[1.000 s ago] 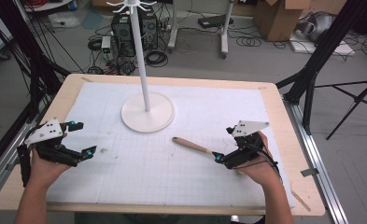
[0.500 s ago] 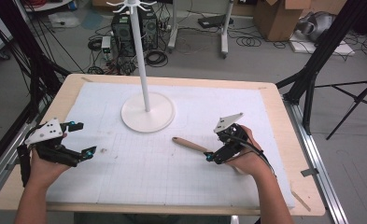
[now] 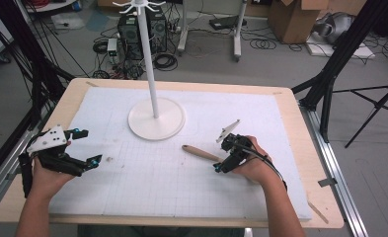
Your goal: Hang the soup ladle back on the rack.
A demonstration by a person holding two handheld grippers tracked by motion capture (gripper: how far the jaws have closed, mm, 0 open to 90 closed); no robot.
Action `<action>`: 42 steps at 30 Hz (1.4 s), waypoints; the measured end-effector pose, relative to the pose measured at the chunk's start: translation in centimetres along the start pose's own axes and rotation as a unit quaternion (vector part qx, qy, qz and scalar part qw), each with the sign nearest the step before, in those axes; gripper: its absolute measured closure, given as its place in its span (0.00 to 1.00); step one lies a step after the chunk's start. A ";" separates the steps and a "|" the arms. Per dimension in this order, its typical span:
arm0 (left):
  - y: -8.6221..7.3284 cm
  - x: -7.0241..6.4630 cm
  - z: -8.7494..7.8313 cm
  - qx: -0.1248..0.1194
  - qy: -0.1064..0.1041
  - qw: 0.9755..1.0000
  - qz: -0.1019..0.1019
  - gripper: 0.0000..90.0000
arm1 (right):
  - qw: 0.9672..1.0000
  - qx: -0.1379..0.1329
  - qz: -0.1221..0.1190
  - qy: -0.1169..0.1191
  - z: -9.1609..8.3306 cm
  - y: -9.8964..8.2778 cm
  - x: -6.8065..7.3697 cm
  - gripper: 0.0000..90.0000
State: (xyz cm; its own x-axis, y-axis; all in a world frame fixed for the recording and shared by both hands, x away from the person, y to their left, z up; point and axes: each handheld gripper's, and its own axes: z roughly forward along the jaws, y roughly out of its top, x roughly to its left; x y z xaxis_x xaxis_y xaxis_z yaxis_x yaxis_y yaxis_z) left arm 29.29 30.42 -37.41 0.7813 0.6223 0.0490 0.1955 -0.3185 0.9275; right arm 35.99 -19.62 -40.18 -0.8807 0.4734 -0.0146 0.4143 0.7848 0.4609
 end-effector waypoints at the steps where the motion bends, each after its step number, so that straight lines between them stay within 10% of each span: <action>1: 0.0 0.0 0.0 0.000 0.000 1.000 0.002 0.02 | 1.000 0.005 0.002 0.000 0.2 0.0 0.0 0.17; 33: 0.1 -0.1 0.0 -0.001 0.004 1.000 0.002 0.02 | 0.998 0.048 -0.040 0.003 1.3 0.5 0.2 0.84; 42: 0.1 -0.1 -0.1 -0.003 0.005 1.000 0.000 0.02 | 0.998 0.047 -0.040 -0.001 1.3 0.5 0.5 0.85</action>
State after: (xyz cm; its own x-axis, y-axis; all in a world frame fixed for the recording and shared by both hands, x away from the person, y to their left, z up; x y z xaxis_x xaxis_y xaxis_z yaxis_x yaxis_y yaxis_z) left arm 29.16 30.41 -37.33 0.7746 0.6303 0.0523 0.1929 -0.3142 0.9296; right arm 36.08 -18.51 -41.16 -0.9115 0.4082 -0.0500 0.3621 0.8544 0.3727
